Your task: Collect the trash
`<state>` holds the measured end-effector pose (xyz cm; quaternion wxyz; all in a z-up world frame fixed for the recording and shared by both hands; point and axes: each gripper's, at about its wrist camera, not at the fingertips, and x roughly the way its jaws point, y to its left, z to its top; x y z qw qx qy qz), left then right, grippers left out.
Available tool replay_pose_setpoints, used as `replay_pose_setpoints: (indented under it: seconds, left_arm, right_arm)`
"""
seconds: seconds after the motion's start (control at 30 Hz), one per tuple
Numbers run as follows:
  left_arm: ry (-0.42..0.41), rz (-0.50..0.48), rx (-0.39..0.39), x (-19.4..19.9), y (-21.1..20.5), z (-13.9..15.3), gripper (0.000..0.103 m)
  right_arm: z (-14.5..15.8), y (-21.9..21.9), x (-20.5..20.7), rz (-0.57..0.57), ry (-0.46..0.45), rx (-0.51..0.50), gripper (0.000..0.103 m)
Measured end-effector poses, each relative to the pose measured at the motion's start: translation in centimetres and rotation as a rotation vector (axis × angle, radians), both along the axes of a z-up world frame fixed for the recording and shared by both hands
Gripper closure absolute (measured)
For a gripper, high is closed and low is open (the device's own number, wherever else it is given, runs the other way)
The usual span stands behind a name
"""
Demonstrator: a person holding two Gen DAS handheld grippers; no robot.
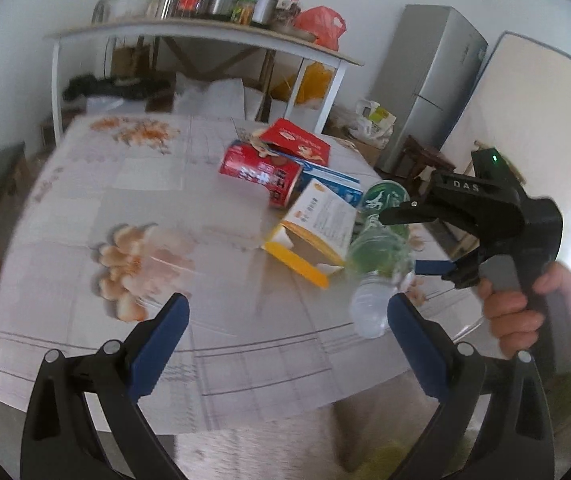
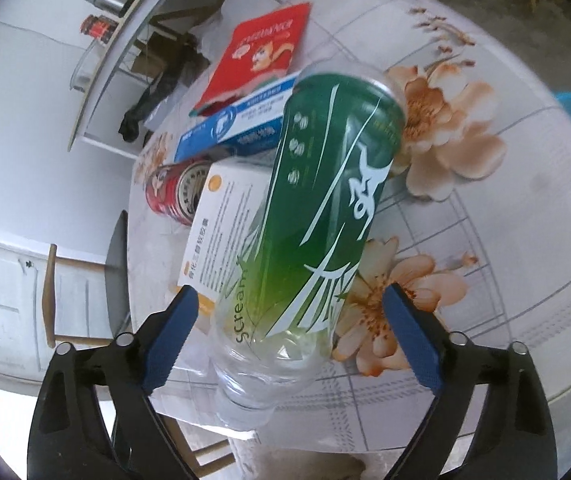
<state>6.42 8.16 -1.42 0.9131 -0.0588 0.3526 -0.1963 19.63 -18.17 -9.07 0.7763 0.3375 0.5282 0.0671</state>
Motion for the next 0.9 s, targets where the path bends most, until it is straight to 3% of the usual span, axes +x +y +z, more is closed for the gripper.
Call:
replay_pose_setpoints:
  seconds: [0.2, 0.63, 0.77, 0.9]
  left_arm:
    - [-0.027, -0.042, 0.052, -0.6, -0.7, -0.3, 0.006]
    - [-0.039, -0.024, 0.059, -0.3, -0.9, -0.4, 0.006]
    - [-0.117, 0.012, 0.127, 0.7, -0.2, 0.1, 0.006]
    - [-0.111, 0.044, 0.202, 3.4, 0.6, -0.3, 0.006]
  right_arm:
    - [-0.4, 0.0, 0.1, 0.018, -0.007, 0.051, 0.035]
    - [0.6, -1.9, -1.0, 0.076, -0.015, 0.068, 0.044]
    - [0.8, -2.3, -1.1, 0.088, -0.011, 0.061, 0.045]
    - [0.8, -2.0, -1.1, 0.091, -0.008, 0.058, 0.045]
